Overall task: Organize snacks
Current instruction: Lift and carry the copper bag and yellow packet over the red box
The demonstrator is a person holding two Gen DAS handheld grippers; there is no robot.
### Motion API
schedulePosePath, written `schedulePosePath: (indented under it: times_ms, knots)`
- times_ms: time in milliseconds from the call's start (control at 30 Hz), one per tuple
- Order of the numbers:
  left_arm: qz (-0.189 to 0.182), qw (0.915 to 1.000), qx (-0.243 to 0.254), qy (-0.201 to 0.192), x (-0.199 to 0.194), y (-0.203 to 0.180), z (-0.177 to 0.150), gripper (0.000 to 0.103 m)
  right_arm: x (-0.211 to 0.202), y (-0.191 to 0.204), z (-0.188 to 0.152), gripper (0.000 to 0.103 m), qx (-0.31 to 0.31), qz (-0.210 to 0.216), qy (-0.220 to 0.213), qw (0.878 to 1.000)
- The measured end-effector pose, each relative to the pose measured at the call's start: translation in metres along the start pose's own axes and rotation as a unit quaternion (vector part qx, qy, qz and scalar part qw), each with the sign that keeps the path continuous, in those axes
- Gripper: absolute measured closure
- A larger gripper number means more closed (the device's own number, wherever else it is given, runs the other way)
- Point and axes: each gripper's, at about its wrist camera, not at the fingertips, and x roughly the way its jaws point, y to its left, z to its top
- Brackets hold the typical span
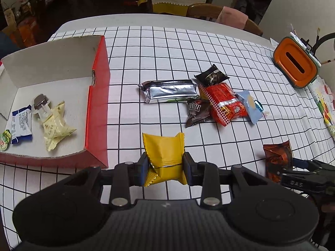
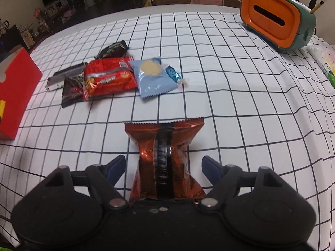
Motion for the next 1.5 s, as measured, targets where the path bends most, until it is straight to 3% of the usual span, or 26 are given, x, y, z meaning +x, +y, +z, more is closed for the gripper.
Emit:
schedulePosePath:
  times_ms: [100, 167, 567, 1100, 1500]
  knots:
    - [0.001, 1.0, 0.002, 0.0, -0.002, -0.001, -0.002, 0.07, 0.007, 0.001, 0.0, 0.033, -0.003, -0.004, 0.003, 1.0]
    - [0.001, 1.0, 0.003, -0.001, -0.003, -0.002, -0.002, 0.07, 0.01, 0.002, 0.0, 0.044, -0.002, -0.004, 0.005, 1.0]
    - [-0.002, 0.9999, -0.008, -0.006, -0.009, 0.01, -0.003, 0.07, -0.007, 0.01, 0.003, 0.062, 0.003, 0.004, -0.004, 1.0]
    - [-0.008, 0.9992, -0.02, -0.034, -0.036, 0.053, 0.006, 0.07, -0.078, 0.095, 0.046, 0.063, -0.031, 0.082, -0.069, 0.994]
    - [0.015, 0.9976, -0.036, -0.057, -0.058, 0.121, 0.016, 0.07, -0.083, 0.198, 0.078, 0.063, -0.106, 0.122, -0.089, 0.983]
